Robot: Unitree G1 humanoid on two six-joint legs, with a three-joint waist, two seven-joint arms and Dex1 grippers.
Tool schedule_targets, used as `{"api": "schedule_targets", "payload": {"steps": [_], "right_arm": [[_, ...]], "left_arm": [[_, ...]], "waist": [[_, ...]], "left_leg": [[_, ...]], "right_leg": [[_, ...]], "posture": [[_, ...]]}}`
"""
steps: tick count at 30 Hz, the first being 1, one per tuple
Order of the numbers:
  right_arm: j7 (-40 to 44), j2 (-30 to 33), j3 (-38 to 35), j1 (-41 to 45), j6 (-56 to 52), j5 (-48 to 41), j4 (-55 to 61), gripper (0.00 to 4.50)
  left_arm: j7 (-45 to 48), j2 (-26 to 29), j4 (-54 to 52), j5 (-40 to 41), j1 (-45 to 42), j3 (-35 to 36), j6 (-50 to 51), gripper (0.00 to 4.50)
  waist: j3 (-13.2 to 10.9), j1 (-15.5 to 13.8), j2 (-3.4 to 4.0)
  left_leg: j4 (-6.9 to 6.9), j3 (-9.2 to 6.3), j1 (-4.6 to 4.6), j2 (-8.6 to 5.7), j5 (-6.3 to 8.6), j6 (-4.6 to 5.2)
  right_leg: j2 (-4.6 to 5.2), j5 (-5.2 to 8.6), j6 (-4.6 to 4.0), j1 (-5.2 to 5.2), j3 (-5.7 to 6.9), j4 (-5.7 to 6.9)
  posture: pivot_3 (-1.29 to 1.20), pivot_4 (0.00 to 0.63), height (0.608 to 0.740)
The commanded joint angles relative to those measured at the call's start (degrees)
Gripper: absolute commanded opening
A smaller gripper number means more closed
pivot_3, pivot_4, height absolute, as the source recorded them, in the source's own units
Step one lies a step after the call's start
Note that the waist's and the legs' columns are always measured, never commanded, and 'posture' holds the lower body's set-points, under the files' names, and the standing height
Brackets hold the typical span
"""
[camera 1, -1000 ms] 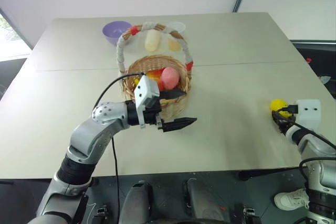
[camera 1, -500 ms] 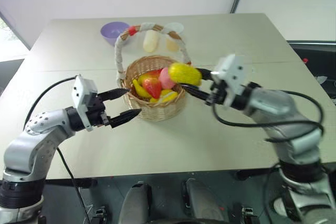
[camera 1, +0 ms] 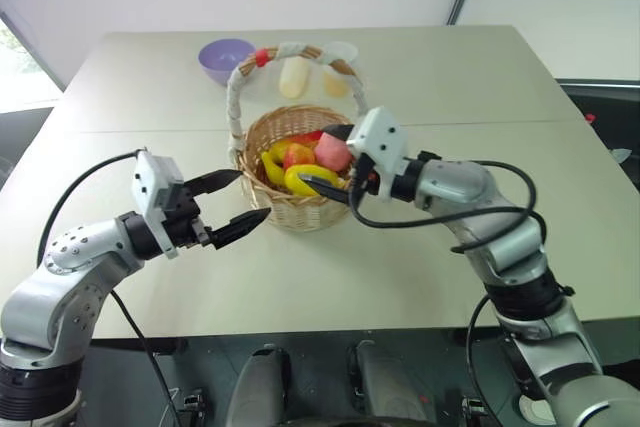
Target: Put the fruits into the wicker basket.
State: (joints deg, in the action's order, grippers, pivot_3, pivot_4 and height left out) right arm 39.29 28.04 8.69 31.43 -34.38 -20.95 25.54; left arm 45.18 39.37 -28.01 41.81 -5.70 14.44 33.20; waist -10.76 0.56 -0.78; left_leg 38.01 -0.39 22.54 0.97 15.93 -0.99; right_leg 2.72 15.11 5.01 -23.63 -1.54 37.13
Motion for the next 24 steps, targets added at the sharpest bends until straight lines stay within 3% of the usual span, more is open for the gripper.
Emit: {"api": "schedule_targets", "payload": {"steps": [1,5,14,17,24], "right_arm": [[1.0,3.0,-10.3,-4.7,-3.0,-6.9,4.7,4.45],[-1.8,3.3,-13.6,-8.3,-3.6,-7.2,3.0,4.45],[-11.4,-11.4,-9.9,-0.2,6.6,-0.5,-16.3,4.45],[-11.6,-12.7,-9.7,1.4,9.2,0.8,-20.1,3.59],[-9.5,-12.7,-9.8,0.7,10.2,-0.3,-19.7,0.02]], "left_arm": [[-0.4,-0.1,-0.4,0.2,-0.4,1.4,-1.5,4.5],[-0.5,-0.8,0.5,0.5,-0.4,1.0,-1.8,4.5],[-0.7,-2.1,1.8,-0.3,-2.3,-0.9,-2.0,4.5],[-1.1,-2.1,1.5,-0.2,-2.3,-0.8,-2.0,4.5],[-2.0,-2.0,0.4,0.2,-0.9,-0.5,-2.0,4.5]], "waist": [[0.0,0.0,-0.01],[0.0,0.5,0.0],[0.0,1.5,0.01],[0.0,1.5,0.02],[0.0,1.3,0.01]], "left_leg": [[0.0,0.0,-0.02,-0.01,0.0,0.01],[0.0,0.06,-0.12,-0.01,0.01,0.01],[0.0,0.05,-0.17,0.02,0.0,0.0],[-0.01,0.05,-0.1,0.01,0.0,0.0],[-0.02,0.04,-0.07,-0.01,0.01,0.02]], "right_leg": [[0.02,0.0,0.0,0.05,0.01,-0.04],[0.02,0.01,-0.02,0.12,0.0,-0.05],[-0.22,0.0,-0.02,0.07,-0.04,0.08],[-0.14,0.0,0.0,0.01,-0.05,0.08],[0.0,-0.01,0.01,0.02,-0.04,0.04]], "posture": [[0.0,0.15,0.74],[0.0,0.15,0.74],[0.0,0.15,0.74],[0.0,0.15,0.74],[0.0,0.15,0.74]]}}
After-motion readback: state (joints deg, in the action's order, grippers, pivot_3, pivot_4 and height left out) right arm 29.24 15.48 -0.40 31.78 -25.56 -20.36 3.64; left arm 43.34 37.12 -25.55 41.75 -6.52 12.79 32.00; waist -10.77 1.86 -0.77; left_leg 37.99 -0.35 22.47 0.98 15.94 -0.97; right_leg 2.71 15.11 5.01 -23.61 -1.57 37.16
